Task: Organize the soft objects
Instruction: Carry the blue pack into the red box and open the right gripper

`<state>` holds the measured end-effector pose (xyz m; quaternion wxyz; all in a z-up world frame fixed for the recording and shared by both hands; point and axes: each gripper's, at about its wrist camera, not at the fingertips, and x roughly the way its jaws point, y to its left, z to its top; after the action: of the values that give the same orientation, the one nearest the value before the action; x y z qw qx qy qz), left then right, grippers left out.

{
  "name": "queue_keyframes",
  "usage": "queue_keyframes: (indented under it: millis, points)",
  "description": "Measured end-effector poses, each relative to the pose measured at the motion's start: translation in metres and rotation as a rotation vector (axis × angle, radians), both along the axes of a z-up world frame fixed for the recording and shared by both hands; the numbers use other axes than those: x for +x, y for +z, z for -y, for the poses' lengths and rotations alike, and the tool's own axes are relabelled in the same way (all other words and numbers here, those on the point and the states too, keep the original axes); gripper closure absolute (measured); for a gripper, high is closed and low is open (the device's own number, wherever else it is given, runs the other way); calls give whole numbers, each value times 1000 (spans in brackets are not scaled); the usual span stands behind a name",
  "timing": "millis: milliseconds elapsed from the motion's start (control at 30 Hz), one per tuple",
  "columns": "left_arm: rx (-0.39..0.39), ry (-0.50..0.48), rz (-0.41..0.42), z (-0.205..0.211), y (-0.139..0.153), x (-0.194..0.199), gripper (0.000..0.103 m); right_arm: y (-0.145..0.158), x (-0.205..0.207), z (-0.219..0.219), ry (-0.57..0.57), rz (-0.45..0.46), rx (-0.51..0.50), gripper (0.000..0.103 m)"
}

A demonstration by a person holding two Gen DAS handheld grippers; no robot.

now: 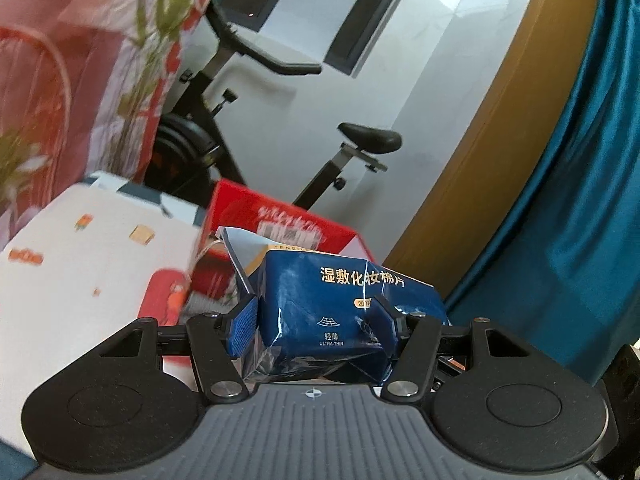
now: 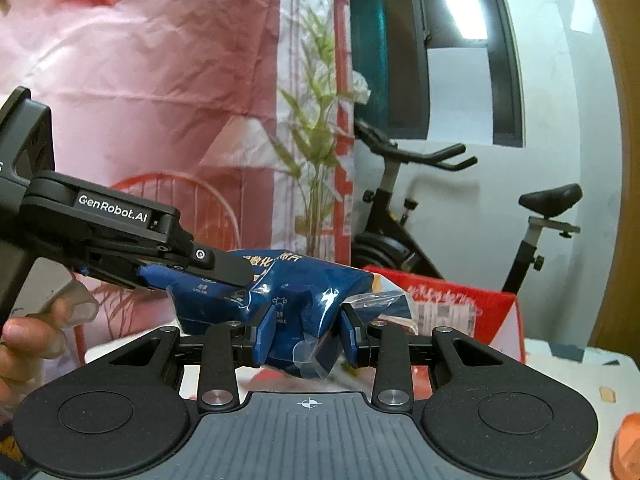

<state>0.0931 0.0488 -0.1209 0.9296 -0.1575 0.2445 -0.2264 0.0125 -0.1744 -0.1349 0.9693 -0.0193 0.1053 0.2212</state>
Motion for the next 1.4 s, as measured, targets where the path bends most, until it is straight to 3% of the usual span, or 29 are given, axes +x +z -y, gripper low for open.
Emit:
queue_keyframes:
  millis: [233,400,567,700,1000,1200,1400]
  points:
    - [20,-50,66,18,24,43,38,34,44,19,-9,24,7,70]
    - [-26,-77,-7,32,25,99,35,49,99,34,-13,12,-39,69]
    - [5,-104,-51,52,23,146,33,51,155,49,-47,-23,-63,69]
    - [36,-106,-41,65,15,175,32,40,190,60,-51,-24,-66,69]
    - [92,-100,-154,83,-24,237,32,-10,260,71,-54,-155,-88,69]
    - [92,-98,-252,83,-55,258,32,-49,285,70,-42,-257,-133,69]
    - [114,-101,-268,83,-64,269,32,-66,296,76,-52,-322,-78,70]
